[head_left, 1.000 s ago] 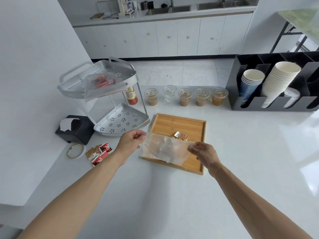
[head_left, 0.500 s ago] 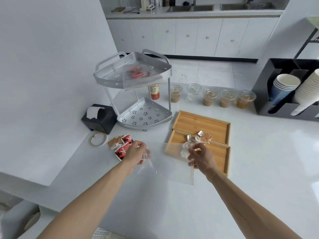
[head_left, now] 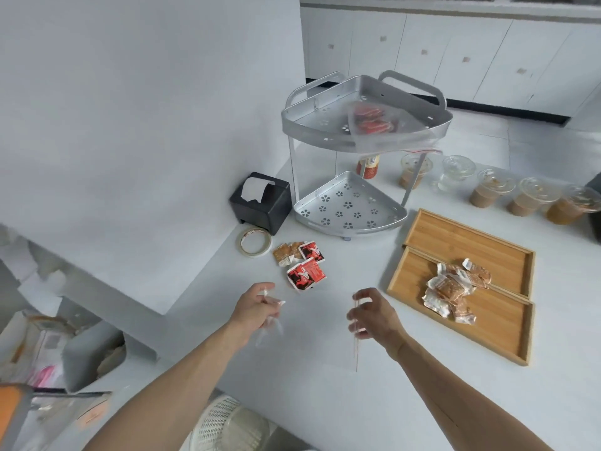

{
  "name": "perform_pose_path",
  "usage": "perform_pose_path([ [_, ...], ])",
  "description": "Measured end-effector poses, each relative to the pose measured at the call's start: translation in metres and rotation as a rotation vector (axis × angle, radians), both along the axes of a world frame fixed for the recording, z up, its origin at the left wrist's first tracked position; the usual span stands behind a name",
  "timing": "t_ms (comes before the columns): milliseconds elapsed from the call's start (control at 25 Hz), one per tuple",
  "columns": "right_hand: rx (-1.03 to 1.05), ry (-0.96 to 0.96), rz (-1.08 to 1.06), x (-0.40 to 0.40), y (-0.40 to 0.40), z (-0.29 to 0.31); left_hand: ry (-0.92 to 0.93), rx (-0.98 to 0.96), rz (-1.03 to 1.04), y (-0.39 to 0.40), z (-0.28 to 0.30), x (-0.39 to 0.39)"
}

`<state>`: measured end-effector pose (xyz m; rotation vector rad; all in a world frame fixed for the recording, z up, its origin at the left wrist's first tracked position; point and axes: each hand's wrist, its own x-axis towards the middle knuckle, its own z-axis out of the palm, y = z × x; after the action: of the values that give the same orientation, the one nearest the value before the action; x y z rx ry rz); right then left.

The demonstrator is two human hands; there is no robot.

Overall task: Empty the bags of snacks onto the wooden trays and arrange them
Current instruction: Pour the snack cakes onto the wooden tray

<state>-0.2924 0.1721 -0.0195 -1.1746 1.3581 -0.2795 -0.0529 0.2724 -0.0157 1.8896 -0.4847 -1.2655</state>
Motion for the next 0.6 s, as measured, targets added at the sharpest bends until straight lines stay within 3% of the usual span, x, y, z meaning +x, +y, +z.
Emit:
perform_pose_path([
  [360, 0.055, 0.181, 0.316, 0.073, 0.040, -0.033, -0.340, 0.114, -0.059, 0.043, -0.041, 0.074],
  [600, -0.269, 0.531, 0.566, 0.091, 0.055, -0.045, -0.488, 0.127, -0.115, 0.050, -0.056, 0.083],
])
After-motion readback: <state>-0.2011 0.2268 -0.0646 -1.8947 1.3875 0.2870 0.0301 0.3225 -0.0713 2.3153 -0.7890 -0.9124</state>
